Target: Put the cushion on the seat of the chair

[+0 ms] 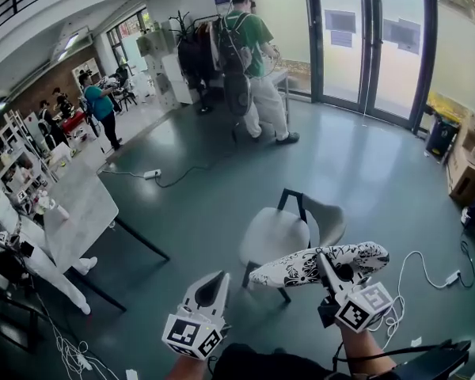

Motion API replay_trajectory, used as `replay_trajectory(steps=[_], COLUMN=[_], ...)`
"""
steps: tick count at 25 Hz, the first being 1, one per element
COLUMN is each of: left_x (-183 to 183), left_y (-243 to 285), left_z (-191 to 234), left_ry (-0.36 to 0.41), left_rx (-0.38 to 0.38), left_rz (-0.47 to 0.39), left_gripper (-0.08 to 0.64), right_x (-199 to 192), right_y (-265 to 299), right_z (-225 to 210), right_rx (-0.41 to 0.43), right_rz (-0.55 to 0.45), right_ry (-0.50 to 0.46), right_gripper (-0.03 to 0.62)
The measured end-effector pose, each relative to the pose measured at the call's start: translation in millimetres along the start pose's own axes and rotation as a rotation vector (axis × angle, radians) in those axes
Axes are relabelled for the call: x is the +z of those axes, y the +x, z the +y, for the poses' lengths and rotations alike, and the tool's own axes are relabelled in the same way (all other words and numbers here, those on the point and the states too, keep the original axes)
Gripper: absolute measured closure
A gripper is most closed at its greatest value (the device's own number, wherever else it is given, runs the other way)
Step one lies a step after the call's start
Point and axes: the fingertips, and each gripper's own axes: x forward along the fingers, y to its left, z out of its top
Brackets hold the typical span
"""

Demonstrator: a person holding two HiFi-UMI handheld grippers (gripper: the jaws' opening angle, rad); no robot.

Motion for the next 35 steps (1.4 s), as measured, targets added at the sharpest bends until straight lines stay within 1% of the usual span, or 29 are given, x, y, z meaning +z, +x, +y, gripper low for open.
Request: replay_trajectory(steps=[6, 14, 19, 22, 29, 35], left_x=[-4, 4, 6, 7, 3, 11], left_y=[37, 82, 106, 116, 140, 157], left_z=[23, 81, 115, 131, 164, 194], left_ry=[-0.004, 0.003, -0.008, 0.0, -0.016, -0.023], left_rx=[-0.005, -0.058, -0.071, -0.088, -0.102, -0.143], left_rz=[0.002, -0.014, -0.016, -0.015, -0.002, 0.017], left_gripper=[0.551, 0.551, 0.551, 0.551, 0.551, 0.551], right_x=[-7, -5, -8, -14, -22, -22], right_y=[34, 100, 135, 152, 189, 217], right_z=[-22, -32, -42, -43, -58, -68], right_rx=[-0.016, -0.055, -0.084, -0.098, -0.125, -0.187], right_rz=[0.028, 0.024, 0.032, 0.044, 0.065, 0.085], right_ry=[0.0, -0.024, -0.025, -0.032, -0.056, -0.059], right_gripper=[0.571, 0.571, 0.571, 0.571, 0.571, 0.571])
